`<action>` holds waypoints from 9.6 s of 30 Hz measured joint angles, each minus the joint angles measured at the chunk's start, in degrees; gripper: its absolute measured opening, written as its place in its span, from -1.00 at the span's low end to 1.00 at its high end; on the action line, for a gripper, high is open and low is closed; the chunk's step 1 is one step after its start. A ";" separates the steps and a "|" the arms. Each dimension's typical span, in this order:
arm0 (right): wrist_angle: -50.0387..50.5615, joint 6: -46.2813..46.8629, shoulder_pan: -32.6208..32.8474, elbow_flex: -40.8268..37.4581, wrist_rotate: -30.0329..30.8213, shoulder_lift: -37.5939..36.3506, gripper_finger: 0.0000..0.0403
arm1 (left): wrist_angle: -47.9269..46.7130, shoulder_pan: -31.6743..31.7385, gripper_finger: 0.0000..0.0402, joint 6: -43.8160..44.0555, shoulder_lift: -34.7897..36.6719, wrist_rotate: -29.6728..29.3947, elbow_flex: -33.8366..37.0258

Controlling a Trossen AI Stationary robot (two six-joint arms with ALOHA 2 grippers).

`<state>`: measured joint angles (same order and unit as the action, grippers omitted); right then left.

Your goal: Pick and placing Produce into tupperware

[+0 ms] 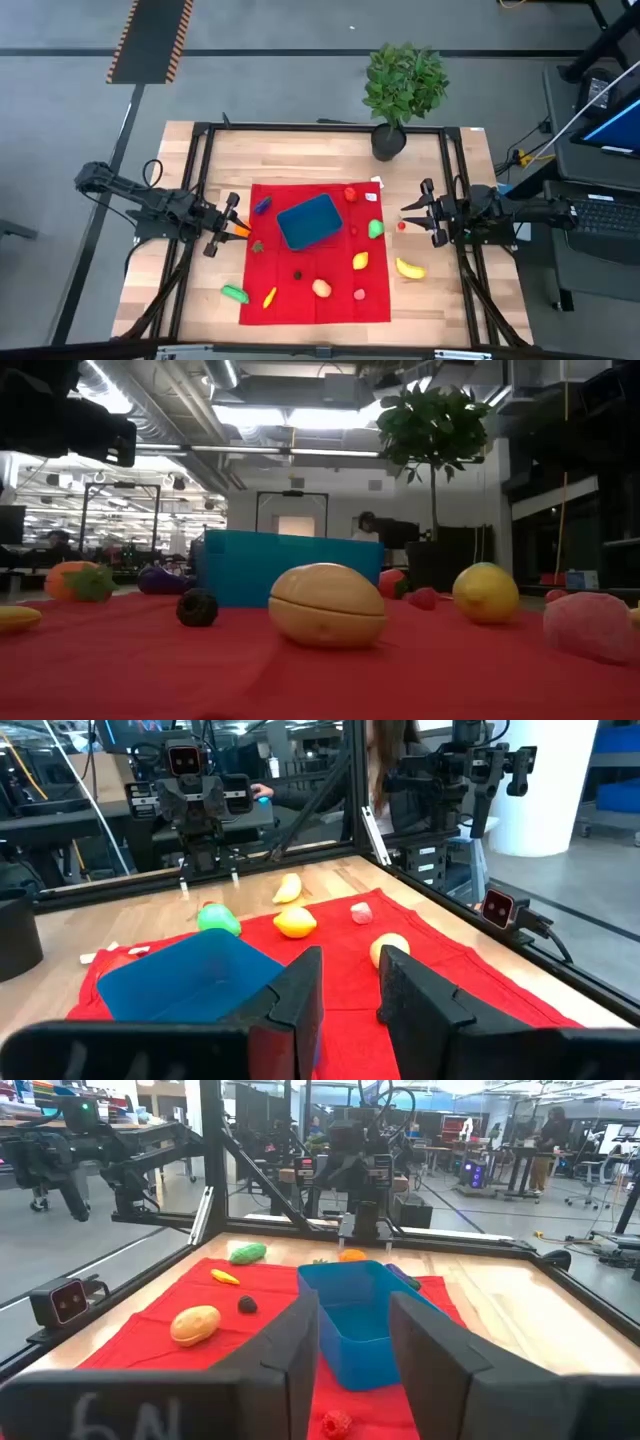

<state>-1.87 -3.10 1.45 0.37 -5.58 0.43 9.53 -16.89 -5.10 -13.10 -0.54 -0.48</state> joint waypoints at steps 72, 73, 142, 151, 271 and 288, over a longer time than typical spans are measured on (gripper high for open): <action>0.02 0.00 0.00 0.00 0.02 -0.01 -0.37 | 0.00 0.00 -0.52 0.02 0.00 0.00 0.01; 0.01 0.00 -0.02 0.01 0.01 -0.01 -0.37 | 0.01 0.01 -0.52 0.02 0.00 0.00 0.00; 30.16 13.37 -0.22 32.15 14.22 34.15 -0.37 | -6.50 17.35 -0.52 0.33 -35.18 -9.29 -20.30; 38.32 17.68 1.75 41.69 13.46 44.65 -0.37 | -21.42 17.76 -0.52 1.65 -41.11 -9.20 -30.92; 47.87 67.35 2.89 42.65 8.31 89.31 0.27 | -27.45 17.74 -0.52 1.70 -42.07 -9.41 -31.26; 47.11 67.12 2.91 42.50 7.96 89.42 -0.27 | -27.51 17.74 -0.52 1.97 -42.07 -9.41 -31.27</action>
<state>45.24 64.01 4.36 42.87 2.38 89.84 -17.98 0.84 -3.14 -55.18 -9.95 -31.75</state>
